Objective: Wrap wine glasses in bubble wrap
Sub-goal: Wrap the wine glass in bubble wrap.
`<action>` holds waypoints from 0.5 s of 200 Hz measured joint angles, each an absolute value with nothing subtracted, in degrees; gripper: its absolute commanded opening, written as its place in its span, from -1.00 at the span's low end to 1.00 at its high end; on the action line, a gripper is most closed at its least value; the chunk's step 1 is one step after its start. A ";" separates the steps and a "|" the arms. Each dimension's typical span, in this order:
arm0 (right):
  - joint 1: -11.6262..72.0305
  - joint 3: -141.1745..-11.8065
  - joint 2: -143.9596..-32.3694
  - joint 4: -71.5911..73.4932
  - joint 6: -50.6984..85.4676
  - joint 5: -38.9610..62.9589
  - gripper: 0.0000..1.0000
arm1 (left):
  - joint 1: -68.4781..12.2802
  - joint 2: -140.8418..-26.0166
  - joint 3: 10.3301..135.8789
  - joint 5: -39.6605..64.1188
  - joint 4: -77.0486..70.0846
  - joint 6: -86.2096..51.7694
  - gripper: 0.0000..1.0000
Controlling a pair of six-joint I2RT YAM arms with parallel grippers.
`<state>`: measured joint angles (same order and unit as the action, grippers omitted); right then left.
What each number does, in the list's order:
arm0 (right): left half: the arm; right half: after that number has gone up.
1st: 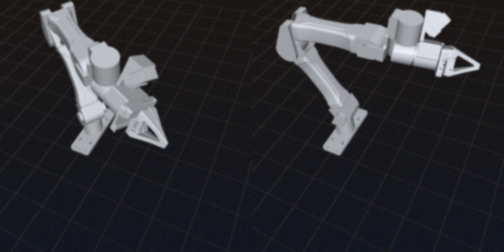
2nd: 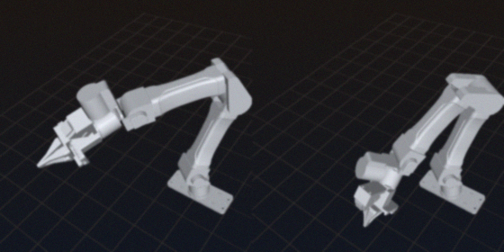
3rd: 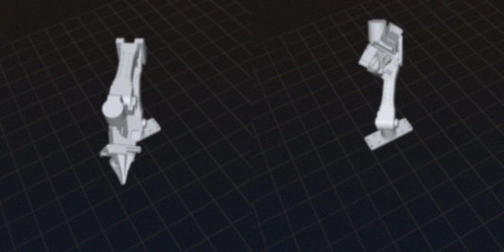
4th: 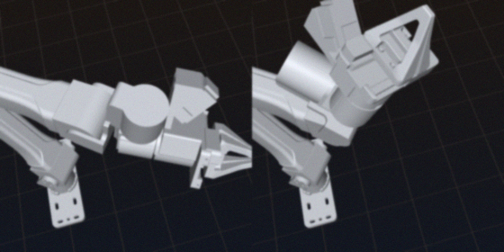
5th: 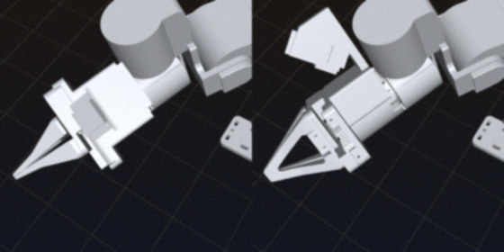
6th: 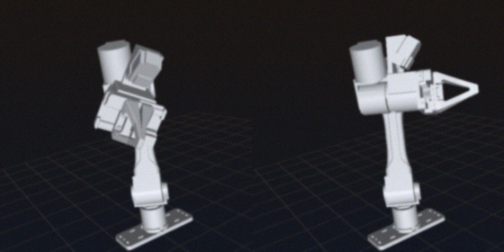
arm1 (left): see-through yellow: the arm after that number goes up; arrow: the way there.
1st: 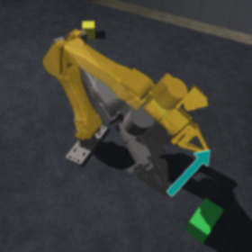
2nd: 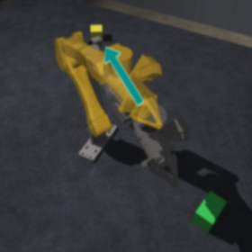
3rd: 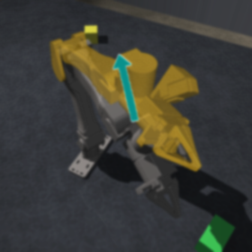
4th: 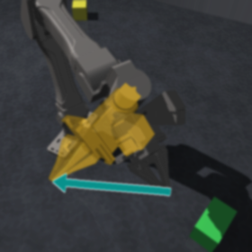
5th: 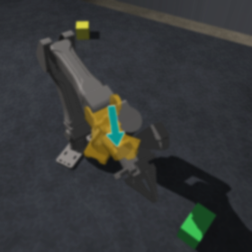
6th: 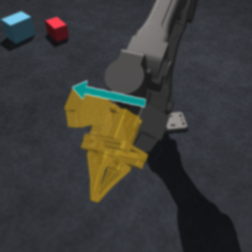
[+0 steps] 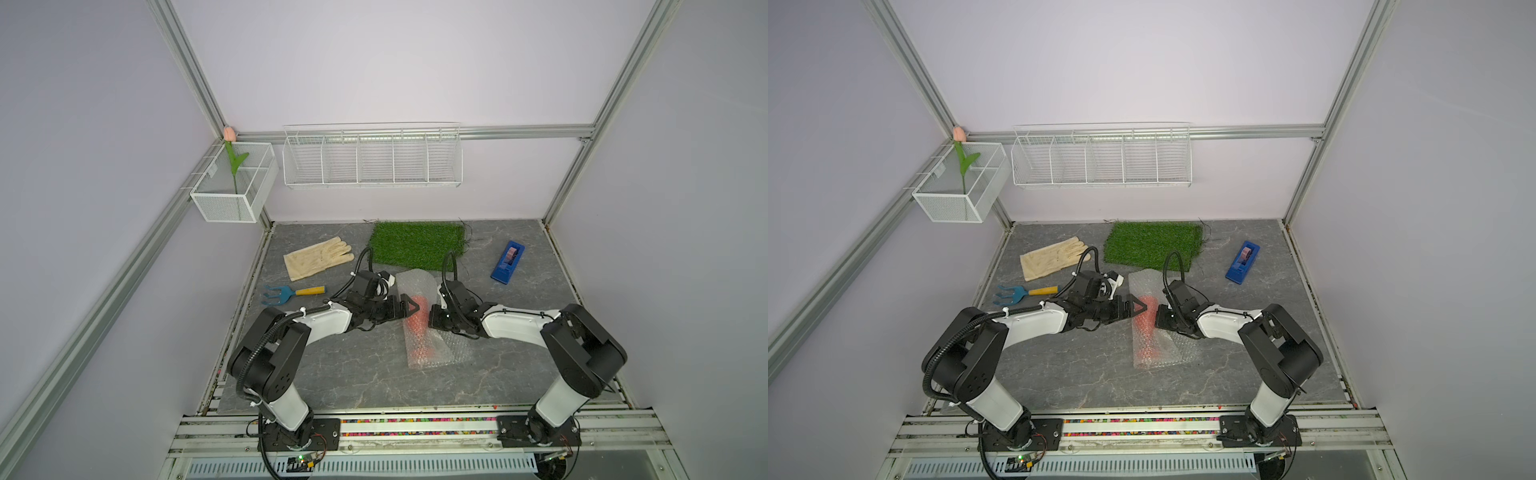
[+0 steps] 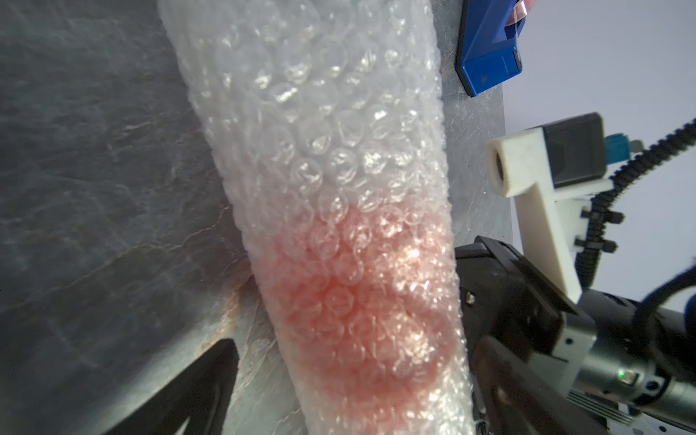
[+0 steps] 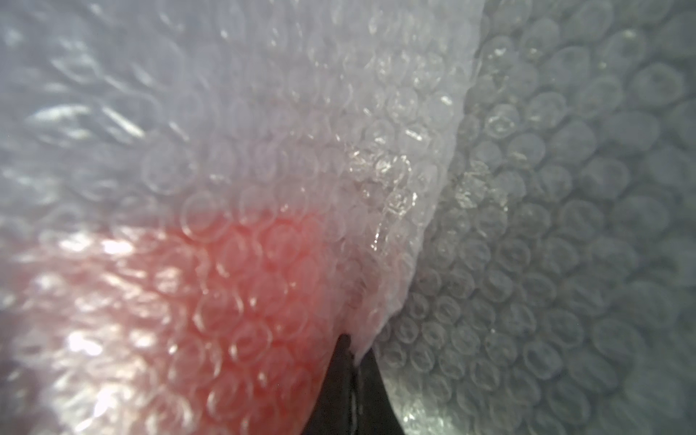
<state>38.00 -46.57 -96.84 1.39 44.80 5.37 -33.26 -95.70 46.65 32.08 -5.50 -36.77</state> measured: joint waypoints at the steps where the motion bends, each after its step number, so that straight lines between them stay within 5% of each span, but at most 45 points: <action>1: 38.02 -46.57 -96.86 1.39 44.82 5.37 -0.86 | -33.26 -95.74 46.65 32.08 -5.54 -36.77 0.99; 64: 38.63 -46.57 -97.32 2.63 45.54 5.76 -0.44 | -33.26 -97.36 46.74 33.50 -6.68 -37.43 0.99; 100: 38.85 -46.59 -97.45 2.76 45.67 5.80 -0.40 | -33.10 -97.38 46.83 33.52 -6.66 -37.43 0.99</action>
